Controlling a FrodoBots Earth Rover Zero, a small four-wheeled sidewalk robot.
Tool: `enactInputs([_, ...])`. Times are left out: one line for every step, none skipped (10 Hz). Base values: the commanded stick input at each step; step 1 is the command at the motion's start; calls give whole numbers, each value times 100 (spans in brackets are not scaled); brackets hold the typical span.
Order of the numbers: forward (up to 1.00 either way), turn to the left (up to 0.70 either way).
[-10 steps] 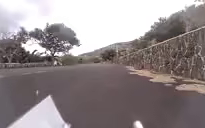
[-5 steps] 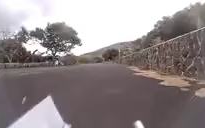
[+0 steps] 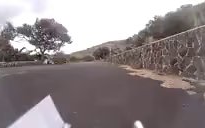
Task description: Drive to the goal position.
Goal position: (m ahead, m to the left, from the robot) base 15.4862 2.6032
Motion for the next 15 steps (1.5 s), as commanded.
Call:
enactInputs([100, -7])
enactInputs([100, -10])
enactInputs([100, -5])
enactInputs([100, 0])
enactInputs([100, -13])
enactInputs([100, -4])
enactInputs([100, -3])
enactInputs([100, -2])
enactInputs([100, 0])
enactInputs([100, 0])
enactInputs([100, 0])
enactInputs([100, 0])
enactInputs([100, 0])
enactInputs([100, -1])
enactInputs([100, -14])
